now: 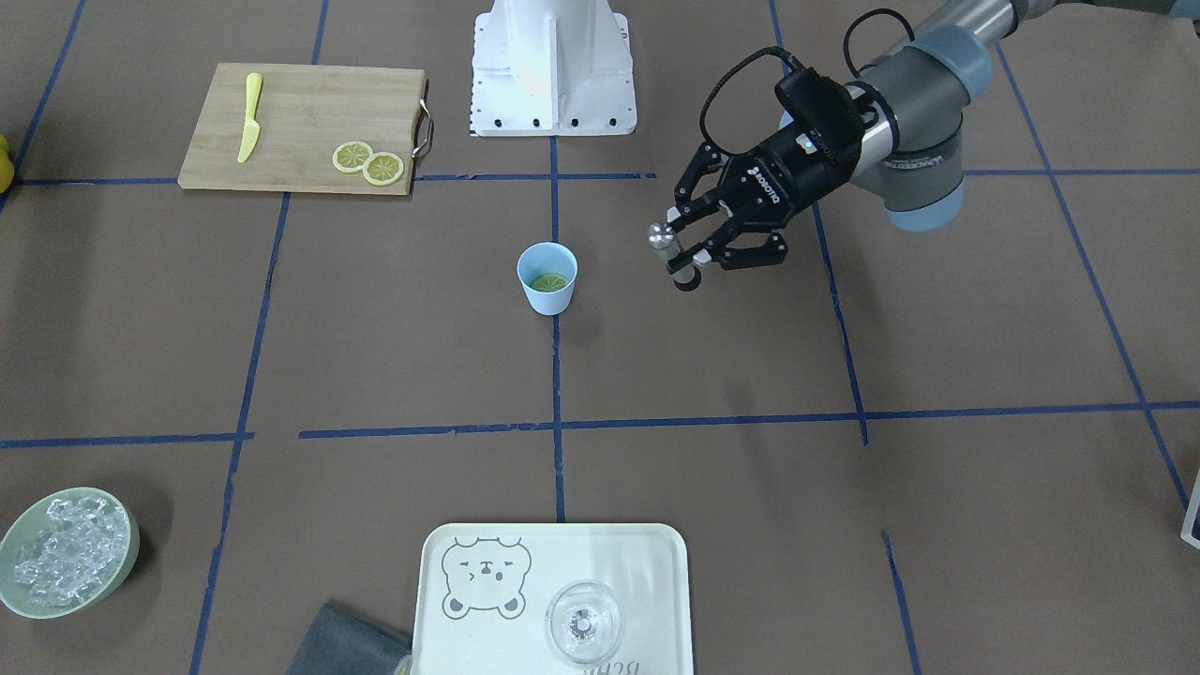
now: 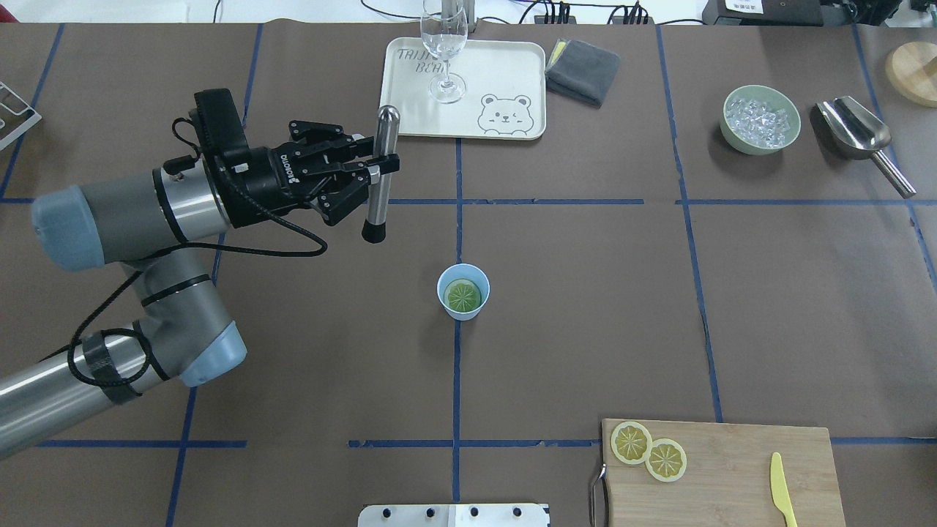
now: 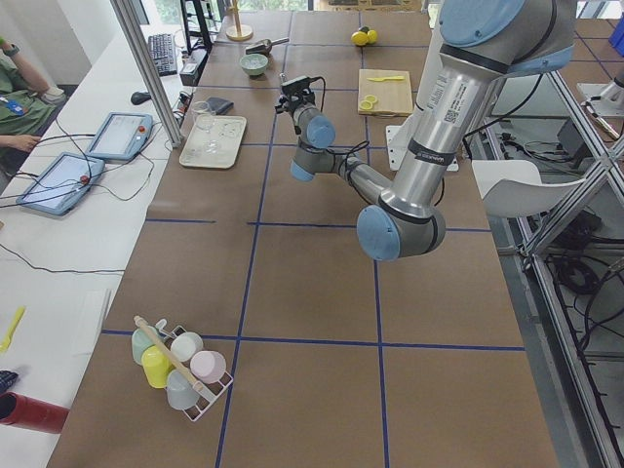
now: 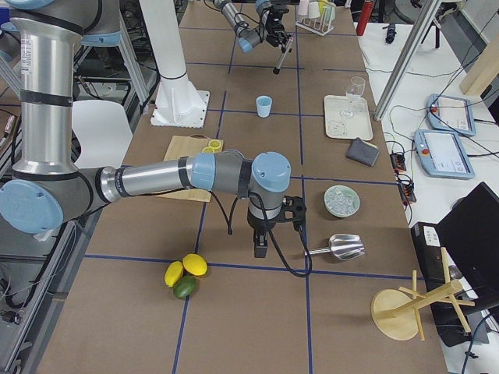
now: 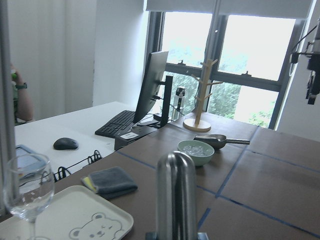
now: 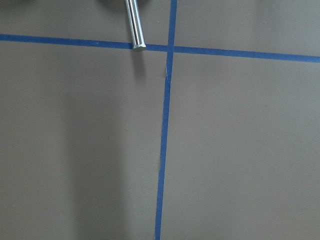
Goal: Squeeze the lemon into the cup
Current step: 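Carry the muddler with the left gripper and lower it into the cup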
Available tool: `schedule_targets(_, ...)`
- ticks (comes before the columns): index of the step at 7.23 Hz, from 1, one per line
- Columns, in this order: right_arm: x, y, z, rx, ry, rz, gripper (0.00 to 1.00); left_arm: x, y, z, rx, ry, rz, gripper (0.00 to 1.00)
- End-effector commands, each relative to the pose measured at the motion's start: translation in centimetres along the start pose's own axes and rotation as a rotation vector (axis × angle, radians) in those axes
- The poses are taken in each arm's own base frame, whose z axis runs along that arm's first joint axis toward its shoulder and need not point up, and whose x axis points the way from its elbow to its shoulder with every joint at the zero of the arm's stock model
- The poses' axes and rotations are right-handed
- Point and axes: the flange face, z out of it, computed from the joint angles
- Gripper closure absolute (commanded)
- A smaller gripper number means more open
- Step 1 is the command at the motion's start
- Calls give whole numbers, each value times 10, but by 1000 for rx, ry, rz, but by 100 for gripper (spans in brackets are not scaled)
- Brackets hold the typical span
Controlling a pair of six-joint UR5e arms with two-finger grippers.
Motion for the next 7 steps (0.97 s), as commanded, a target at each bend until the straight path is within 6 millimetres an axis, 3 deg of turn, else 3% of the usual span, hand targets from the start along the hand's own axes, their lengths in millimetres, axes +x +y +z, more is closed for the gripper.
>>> schedule_targets(1, 13, 15, 16, 54, 9, -37, 0, 44, 18, 31, 83, 13, -56, 100)
schedule_targets(2, 25, 14, 28, 56, 7, -30, 0, 51, 17, 48, 92, 19, -62, 100)
schedule_targets(4, 27, 15, 31, 50, 6, -24, 0, 56, 35, 65, 92, -23, -37, 100)
schedule_targets(5, 28, 17, 32, 47, 6, -21, 0, 68, 46, 77, 123, -50, -4, 100)
schedule_targets(7, 30, 19, 33, 46, 6, -20, 0, 82, 64, 82, 129, -65, -21, 100)
